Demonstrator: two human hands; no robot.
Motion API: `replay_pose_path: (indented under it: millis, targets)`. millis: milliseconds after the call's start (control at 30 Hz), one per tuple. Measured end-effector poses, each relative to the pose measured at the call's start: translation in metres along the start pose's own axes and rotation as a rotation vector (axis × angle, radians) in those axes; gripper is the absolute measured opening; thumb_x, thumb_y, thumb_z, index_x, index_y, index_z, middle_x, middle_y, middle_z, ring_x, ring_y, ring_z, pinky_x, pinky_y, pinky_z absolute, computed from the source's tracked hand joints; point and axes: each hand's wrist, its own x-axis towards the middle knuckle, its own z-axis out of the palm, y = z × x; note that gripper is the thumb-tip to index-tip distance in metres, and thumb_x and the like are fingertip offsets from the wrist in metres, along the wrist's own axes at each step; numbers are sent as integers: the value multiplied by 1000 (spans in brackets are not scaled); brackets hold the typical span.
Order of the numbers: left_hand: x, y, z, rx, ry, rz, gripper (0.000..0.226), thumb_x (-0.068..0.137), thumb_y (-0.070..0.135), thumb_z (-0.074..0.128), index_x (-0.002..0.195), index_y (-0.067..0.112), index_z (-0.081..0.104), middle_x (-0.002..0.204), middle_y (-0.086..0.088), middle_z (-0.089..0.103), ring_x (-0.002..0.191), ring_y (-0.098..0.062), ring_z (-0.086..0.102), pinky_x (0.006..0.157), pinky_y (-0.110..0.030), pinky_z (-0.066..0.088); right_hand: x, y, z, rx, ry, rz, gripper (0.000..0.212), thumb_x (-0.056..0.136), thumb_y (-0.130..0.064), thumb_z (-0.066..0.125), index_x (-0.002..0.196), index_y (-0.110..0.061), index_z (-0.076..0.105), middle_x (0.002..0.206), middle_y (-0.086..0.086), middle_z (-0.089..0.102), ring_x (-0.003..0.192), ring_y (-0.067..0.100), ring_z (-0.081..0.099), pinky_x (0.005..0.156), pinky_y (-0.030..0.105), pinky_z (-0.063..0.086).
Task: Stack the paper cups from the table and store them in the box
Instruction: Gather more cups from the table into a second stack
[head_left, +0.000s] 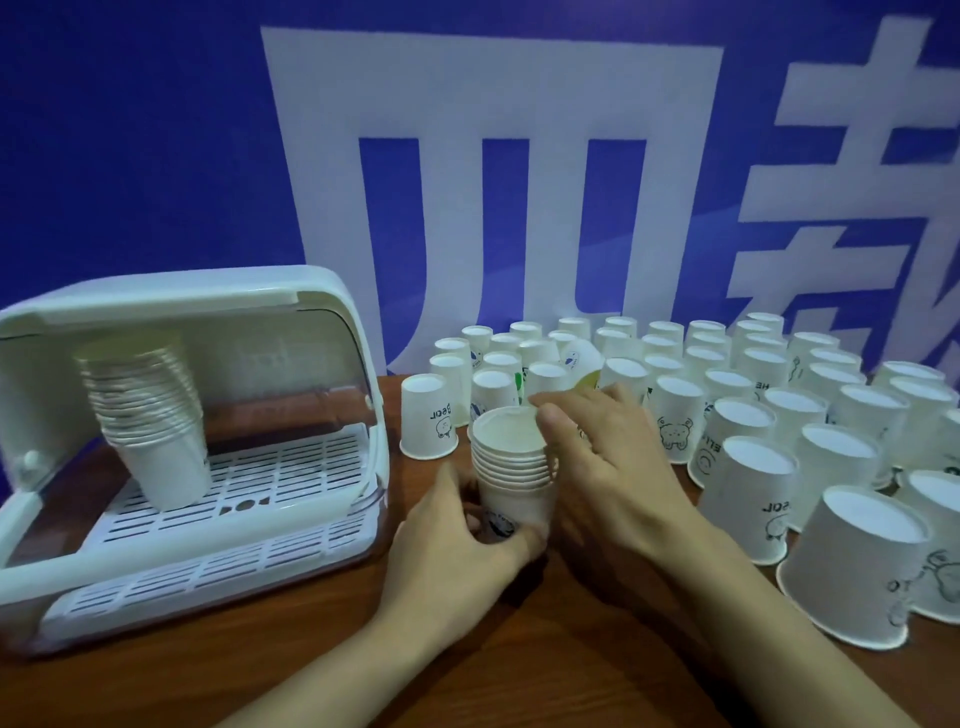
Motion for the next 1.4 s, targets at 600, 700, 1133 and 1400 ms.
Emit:
replay_pose_path:
  millis: [600,700,1133,1400]
  targets:
    - [1,4,-2,58,5,-1,66,51,76,66,104,37,55,93,16,69,83,-2,64,81,-37,57,18,11,-7,36,116,377,71,84,-36,63,150,-21,43,134,8,46,122,25,48,92,26,32]
    - [2,3,-2,75,-4,-1,67,52,75,66,107,38,55,94,14,69,85,-4,64,82,-40,57,14,-4,-16,177,223,295,81,73,-40,51,153,-29,42,125,-1,48,111,13,48,92,24,33]
    - [3,2,-1,73,-22,-21,73,49,80,64,107,38,53,96,17,69,87,-5,66,86,-42,57,10,-11,-21,282,443,-63,38,101,-30,48,132,-20,67,133,-6,61,126,-2,53,100,10,39]
    - [5,-2,4,16,-3,-12,63,58,76,73,107,42,54,91,16,73,84,-8,69,81,-42,59,7,-33,-3,347,293,-68,63,87,-50,72,144,-32,53,139,-22,57,129,-4,52,104,18,43]
